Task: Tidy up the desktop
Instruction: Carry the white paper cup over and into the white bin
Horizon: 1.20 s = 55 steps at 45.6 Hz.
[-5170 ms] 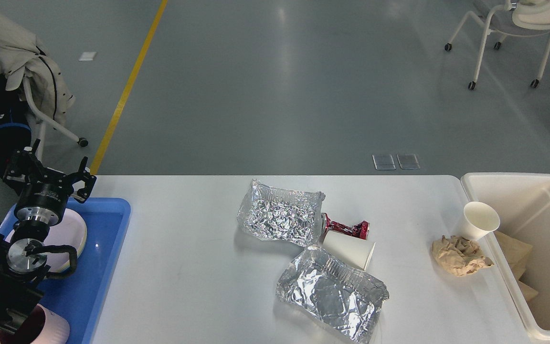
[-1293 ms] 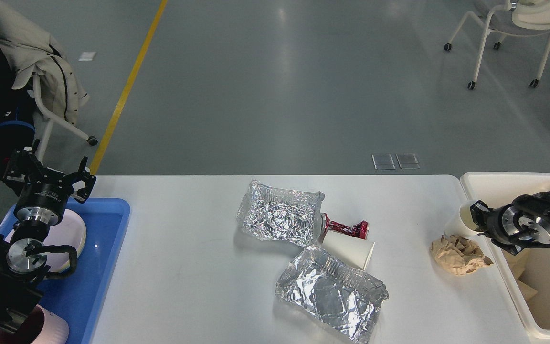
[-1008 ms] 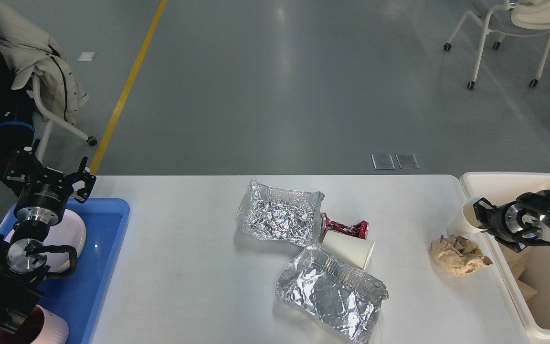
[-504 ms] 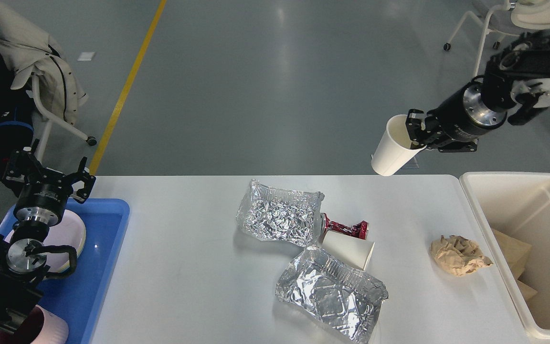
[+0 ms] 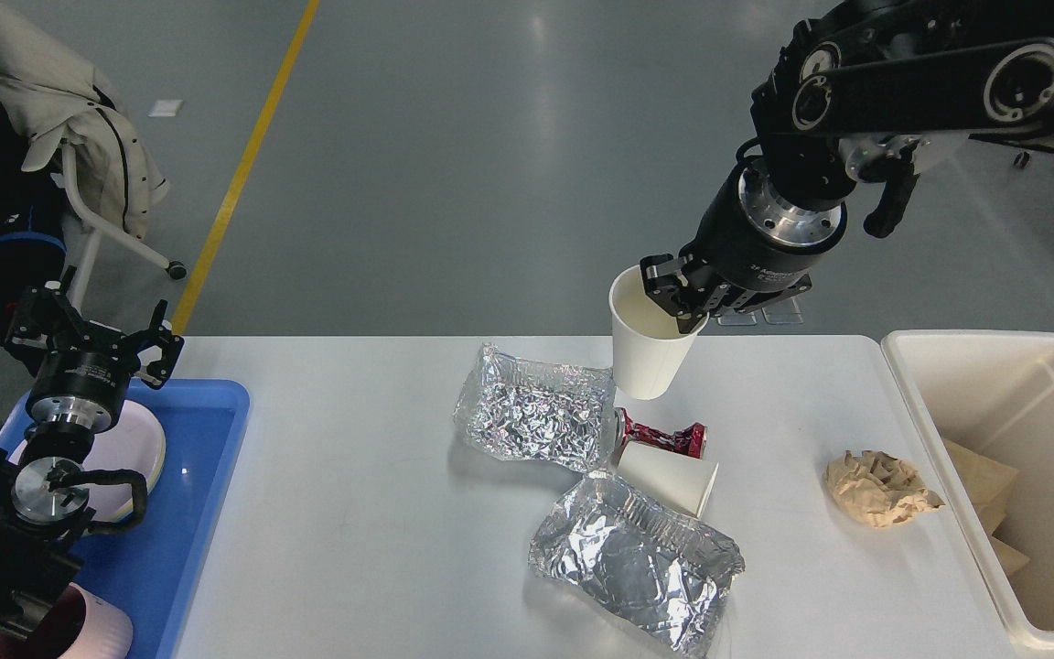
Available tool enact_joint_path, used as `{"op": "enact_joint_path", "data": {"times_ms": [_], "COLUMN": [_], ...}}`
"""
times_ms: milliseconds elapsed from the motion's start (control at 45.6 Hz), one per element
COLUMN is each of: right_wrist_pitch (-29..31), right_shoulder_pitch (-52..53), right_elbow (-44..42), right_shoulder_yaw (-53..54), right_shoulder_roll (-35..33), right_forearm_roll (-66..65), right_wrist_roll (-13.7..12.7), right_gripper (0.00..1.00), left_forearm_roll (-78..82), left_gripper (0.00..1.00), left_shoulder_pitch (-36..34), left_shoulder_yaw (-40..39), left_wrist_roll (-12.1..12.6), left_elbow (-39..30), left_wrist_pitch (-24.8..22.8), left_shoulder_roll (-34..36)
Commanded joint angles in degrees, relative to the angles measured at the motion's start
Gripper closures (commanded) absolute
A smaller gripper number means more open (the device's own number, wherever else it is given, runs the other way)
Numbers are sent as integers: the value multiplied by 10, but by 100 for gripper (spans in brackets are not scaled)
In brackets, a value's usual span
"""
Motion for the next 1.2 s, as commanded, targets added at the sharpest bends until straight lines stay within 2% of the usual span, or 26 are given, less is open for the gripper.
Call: {"op": "enact_joint_path", "data": {"times_ms": [0,263,460,548,657,986,1095,1117,1139,1161,1183], "right_wrist_pitch": [-21,-66,-158,-203,-232,-248,-253,-253,-252,-252,-250], "right_shoulder_pitch": [-52,-257,-411,-502,-606,-804,-844,-845,-845,-847,-848], "right_elbow": [-29,-224,-340,-420,-520,-740,-775,-775,-775,-775,-774], "right_shoulder_yaw": [-53,-61,-48,-32,10,144,173,177,180,182,183], "right_shoulder_roll": [-36,-201,-263,-266,-258,-217,-200,-198,-198,-198,-197], "right_forearm_roll": [-5,-11,-9,-3,1,2,2,2,2,2,2], "right_wrist_roll": [0,2,4,4,4,3,3,3,3,3,2], "right_gripper": [100,100,100,100,100,100,100,89,55,1,0], "left_forearm_roll": [0,0,0,0,0,0,0,0,0,0,0], "left_gripper": [2,2,2,2,2,2,2,2,2,2,2], "left_shoulder_pitch": [0,0,0,0,0,0,0,0,0,0,0], "left_shoulder_yaw": [0,1,0,1,1,1,1,1,1,1,1], "left_wrist_roll": [0,0,0,0,0,0,0,0,0,0,0], "left_elbow": [0,0,0,0,0,0,0,0,0,0,0], "left_wrist_pitch": [0,0,0,0,0,0,0,0,0,0,0], "left_shoulder_roll": [-1,0,0,0,0,0,0,0,0,0,0]}}
